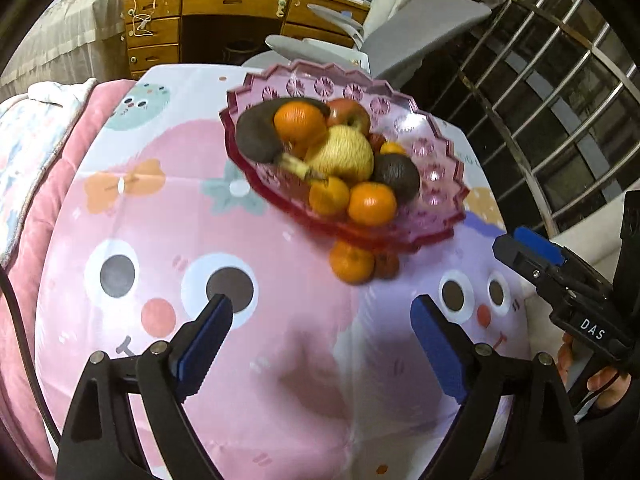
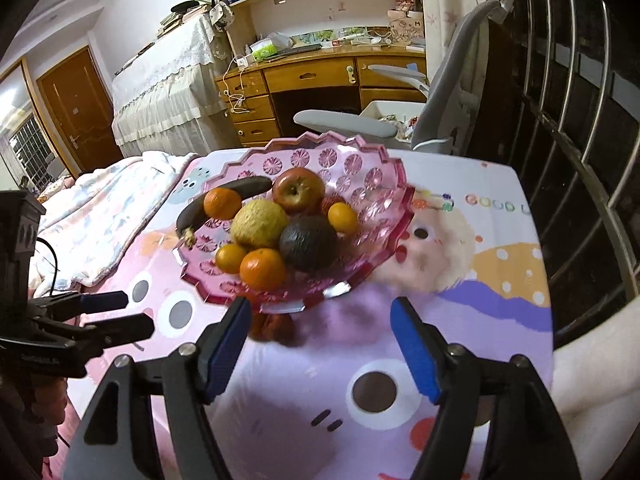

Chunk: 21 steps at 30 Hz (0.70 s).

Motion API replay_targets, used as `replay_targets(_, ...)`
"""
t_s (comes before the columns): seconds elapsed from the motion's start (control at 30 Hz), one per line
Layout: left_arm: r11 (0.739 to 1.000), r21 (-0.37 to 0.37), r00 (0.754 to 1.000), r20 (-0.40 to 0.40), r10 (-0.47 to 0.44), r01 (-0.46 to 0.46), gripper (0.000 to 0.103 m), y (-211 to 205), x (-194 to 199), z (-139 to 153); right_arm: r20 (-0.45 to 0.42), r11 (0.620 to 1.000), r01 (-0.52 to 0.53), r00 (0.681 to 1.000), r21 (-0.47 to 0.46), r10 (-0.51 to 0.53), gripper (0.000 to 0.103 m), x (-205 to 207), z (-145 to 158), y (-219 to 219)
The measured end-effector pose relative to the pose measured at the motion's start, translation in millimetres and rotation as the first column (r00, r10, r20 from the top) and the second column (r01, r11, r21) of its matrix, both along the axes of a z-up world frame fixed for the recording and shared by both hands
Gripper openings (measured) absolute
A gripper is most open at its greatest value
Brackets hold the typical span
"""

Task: Organize fruits
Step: 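Move the left tool to the last mandarin while the right tool approaches a brown fruit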

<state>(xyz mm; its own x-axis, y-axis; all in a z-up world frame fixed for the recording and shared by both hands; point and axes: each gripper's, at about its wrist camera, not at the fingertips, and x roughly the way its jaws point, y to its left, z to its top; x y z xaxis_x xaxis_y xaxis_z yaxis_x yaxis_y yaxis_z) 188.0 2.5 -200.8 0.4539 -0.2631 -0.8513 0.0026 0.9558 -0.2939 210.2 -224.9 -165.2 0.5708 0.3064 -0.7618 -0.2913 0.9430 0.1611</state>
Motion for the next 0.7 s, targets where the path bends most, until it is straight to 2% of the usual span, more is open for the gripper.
replay_targets(0.23,0.999,0.000,0.999,-0.008,-0.049,0.049,0.090,2.3,0.1,-21.6,0.002,1.000,0.002,1.000,-0.016,-0.002,0.072,-21.4,-18.7,5.7)
replay_targets(0.53,0.984,0.023,0.984,0.042,-0.176,0.175,0.090,-7.5,17.8,-40.2,0.024,0.994,-0.029,0.999,-0.102,0.031,0.072,-33.3,-45.2,22.0)
replay_targets(0.7,0.977,0.036,0.976,0.052,-0.213,0.211,0.090,-17.1,33.8,-49.8,0.056,0.986,-0.080,0.994,-0.147,0.089,0.072,-33.7,-55.6,34.5)
